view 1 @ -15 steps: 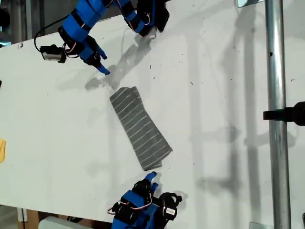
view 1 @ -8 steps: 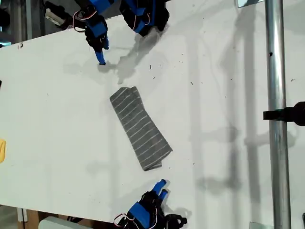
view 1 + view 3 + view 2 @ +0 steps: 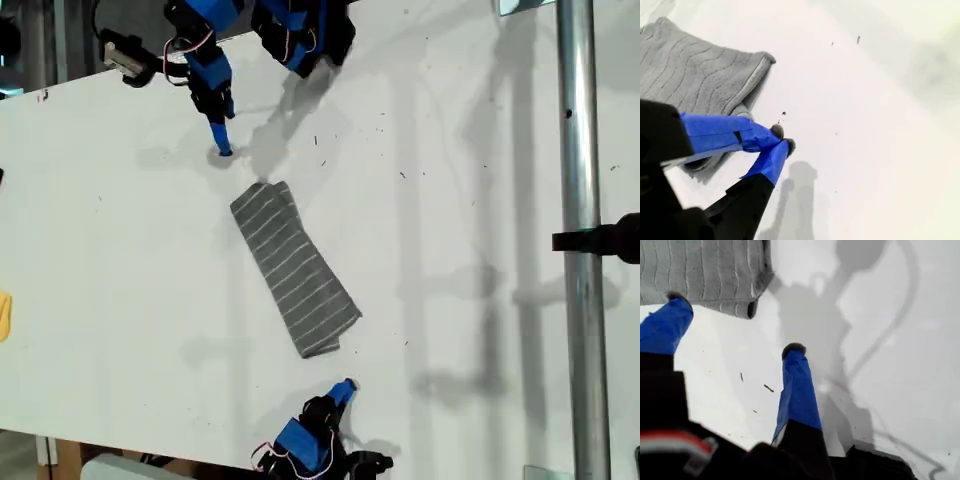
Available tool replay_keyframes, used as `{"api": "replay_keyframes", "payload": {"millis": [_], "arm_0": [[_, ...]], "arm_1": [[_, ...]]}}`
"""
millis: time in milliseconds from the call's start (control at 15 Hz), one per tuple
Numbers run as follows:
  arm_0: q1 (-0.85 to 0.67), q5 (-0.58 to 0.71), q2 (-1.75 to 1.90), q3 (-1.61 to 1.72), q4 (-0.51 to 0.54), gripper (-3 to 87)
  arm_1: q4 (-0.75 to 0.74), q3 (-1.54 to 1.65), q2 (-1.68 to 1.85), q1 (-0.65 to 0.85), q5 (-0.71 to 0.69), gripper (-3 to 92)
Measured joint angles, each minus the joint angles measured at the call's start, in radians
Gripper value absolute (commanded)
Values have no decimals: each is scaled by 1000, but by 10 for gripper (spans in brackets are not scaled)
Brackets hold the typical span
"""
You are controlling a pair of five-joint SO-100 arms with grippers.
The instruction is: Grasp corners of a towel and fold twice.
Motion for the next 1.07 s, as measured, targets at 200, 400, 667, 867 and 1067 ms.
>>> {"api": "replay_keyframes", "payload": {"millis": [200,400,667,867,1067], "arm_0": [[-18,17,5,21,-3,-23],[-23,26,5,25,-3,-23],[-23,37,5,25,-2,-23],[-23,43,5,25,-2,-23],[-23,57,5,25,-2,-23]], "arm_1": [[-221,-2,-270,-52,-118,458],[-405,-52,-592,-100,-152,468],[-551,-161,-917,-229,-9,454],[-600,-250,-1066,-350,202,332],[-653,-296,-1117,-419,341,147]]}}
